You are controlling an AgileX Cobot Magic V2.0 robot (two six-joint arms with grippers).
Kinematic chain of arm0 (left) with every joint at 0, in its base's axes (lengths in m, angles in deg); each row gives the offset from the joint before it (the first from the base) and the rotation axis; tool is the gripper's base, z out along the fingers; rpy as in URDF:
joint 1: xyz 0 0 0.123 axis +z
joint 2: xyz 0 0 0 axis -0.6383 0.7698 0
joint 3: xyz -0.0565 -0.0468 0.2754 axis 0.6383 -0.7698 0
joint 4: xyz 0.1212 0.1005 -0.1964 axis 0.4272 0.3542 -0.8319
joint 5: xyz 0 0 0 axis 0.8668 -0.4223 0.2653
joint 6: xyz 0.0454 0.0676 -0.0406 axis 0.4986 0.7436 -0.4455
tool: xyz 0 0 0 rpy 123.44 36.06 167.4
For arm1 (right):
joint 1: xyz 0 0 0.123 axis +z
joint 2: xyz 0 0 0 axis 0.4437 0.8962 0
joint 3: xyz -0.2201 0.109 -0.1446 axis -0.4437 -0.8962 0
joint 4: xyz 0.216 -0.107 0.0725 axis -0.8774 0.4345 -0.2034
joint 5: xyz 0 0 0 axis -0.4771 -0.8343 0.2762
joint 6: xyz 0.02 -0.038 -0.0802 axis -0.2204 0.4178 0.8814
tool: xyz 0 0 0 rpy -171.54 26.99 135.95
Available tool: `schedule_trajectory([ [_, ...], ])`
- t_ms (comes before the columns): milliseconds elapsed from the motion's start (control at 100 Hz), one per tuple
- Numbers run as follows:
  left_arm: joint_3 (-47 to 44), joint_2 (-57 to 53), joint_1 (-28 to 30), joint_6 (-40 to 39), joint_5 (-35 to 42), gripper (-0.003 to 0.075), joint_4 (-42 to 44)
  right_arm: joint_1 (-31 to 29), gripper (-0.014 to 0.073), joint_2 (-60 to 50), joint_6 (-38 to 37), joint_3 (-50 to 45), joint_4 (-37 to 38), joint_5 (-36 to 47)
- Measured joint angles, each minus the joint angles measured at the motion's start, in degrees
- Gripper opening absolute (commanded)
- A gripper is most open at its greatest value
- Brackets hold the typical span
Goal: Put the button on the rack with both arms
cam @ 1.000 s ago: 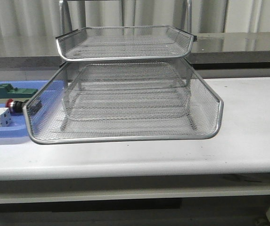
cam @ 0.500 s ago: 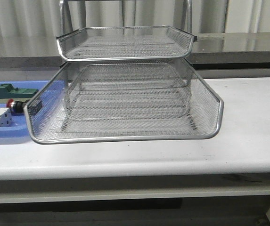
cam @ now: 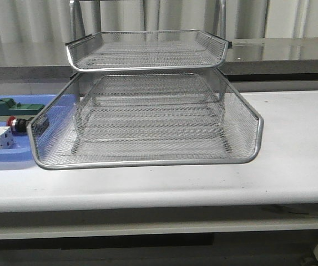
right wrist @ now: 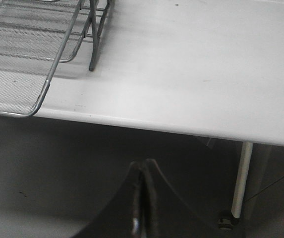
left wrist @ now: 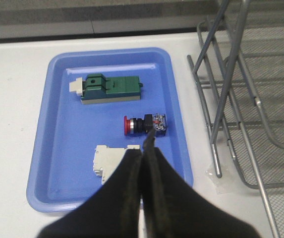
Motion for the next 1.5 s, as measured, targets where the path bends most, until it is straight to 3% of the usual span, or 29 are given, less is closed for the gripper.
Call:
schedule_trajectory([
  [100,3.94,5.65,-0.04,1.90,-2.08,-0.0009,0.26,0.00,-0.0071,0.00,0.00,0.00,0.00,0.00],
  [170,5.89,8.61,-0.04,6.19,-2.99,0.0050,0.26,0.00,-0.0071,0.00,0.00,0.00,0.00,0.00],
  [240,7.01,10.72,-0.04,10.25,-3.66,0.0168,0.26,0.00,-0.0071,0.00,0.00,0.00,0.00,0.00],
  [360,7.50,12.55,-0.13,13.67,-4.04,0.0466,0.15,0.00,-0.0071,0.00,0.00,0.00,0.00,0.00],
  [460,7.59,12.84,-0.13,14.59,-4.19,0.0585,0.15,0.00,-0.0071,0.00,0.00,0.00,0.00,0.00],
  [850,7.73,12.84,-0.13,15.20,-0.65,0.0585,-1.76,0.00,-0.0071,0.00,0.00,0.00,0.00,0.00],
  [1080,9.15,14.25,-0.13,22.49,1.11,0.0586,-1.76,0.00,-0.0071,0.00,0.00,0.00,0.00,0.00],
  [1250,15.95,21.16,-0.13,28.12,-0.75,0.0586,-1.76,0.00,-0.0071,0.00,0.00,0.00,0.00,0.00],
  [1500,30.97,36.30,-0.13,34.08,-9.86,0.0586,-1.76,0.00,-0.0071,0.00,0.00,0.00,0.00,0.00],
])
